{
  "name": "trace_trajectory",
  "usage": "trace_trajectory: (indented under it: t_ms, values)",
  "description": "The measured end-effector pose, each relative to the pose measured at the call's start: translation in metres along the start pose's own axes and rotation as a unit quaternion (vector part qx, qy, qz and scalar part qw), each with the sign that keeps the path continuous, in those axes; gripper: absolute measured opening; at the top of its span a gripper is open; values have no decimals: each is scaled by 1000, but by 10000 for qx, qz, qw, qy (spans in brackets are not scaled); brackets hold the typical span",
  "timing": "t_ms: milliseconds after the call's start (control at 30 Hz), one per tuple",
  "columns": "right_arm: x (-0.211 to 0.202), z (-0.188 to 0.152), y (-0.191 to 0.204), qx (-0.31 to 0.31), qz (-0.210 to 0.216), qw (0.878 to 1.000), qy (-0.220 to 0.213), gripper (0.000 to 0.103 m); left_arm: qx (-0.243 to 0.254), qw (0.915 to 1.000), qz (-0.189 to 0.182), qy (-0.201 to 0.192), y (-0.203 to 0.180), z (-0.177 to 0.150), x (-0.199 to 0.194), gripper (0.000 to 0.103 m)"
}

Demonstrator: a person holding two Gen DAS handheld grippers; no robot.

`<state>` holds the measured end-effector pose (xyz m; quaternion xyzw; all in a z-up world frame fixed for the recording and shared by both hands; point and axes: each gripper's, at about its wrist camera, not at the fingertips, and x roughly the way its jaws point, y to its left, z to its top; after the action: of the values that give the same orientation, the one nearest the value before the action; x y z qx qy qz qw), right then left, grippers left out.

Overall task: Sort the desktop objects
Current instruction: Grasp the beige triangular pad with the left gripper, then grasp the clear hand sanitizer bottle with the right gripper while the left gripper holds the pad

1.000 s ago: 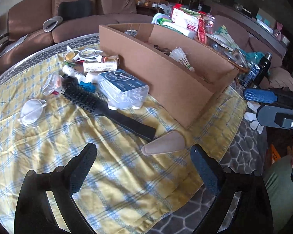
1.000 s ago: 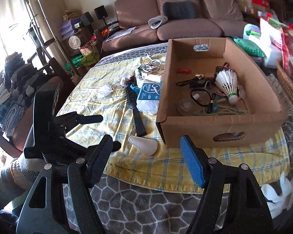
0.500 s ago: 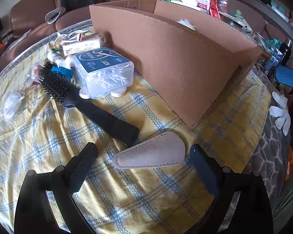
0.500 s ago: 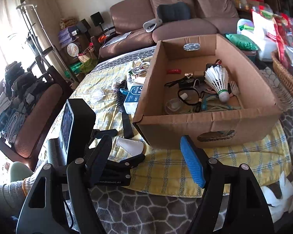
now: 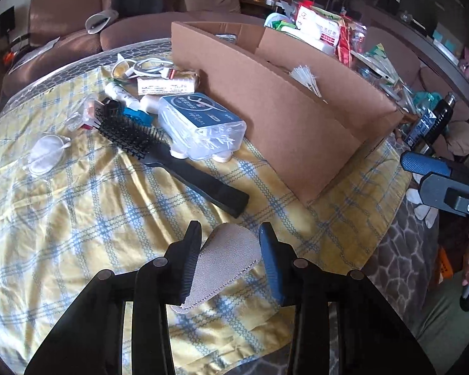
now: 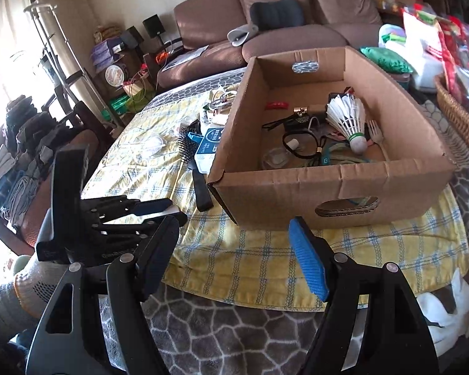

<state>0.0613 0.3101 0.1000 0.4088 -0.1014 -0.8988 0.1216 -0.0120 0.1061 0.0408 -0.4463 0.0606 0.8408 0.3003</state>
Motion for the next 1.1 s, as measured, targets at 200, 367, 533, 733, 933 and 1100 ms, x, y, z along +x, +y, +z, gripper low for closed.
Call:
trace_trajectory:
  t_ms: [200, 367, 533, 733, 933, 1100]
  values:
    - [-1, 8, 30, -409, 62, 9991, 8, 70, -238, 9994, 78, -238, 47, -4, -48, 39]
    - [6, 30, 66, -665, 308, 9973, 3, 70, -415, 9981, 252, -374, 89, -12, -77, 39]
    - [30, 74, 97, -947, 463, 9943, 156, 70, -590, 9967, 299, -465, 121, -20, -86, 39]
    - [92, 129, 112, -984, 339, 9937, 425, 68, -624, 9964, 259, -510, 141, -19, -80, 39]
    - [170, 163, 119, -1054, 71, 9910, 816, 54, -632, 9964, 185, -528, 156, -13, -74, 39]
    - [227, 183, 127, -1070, 68, 9882, 1090, 51, -705, 9957, 140, -591, 166, -9, -67, 39]
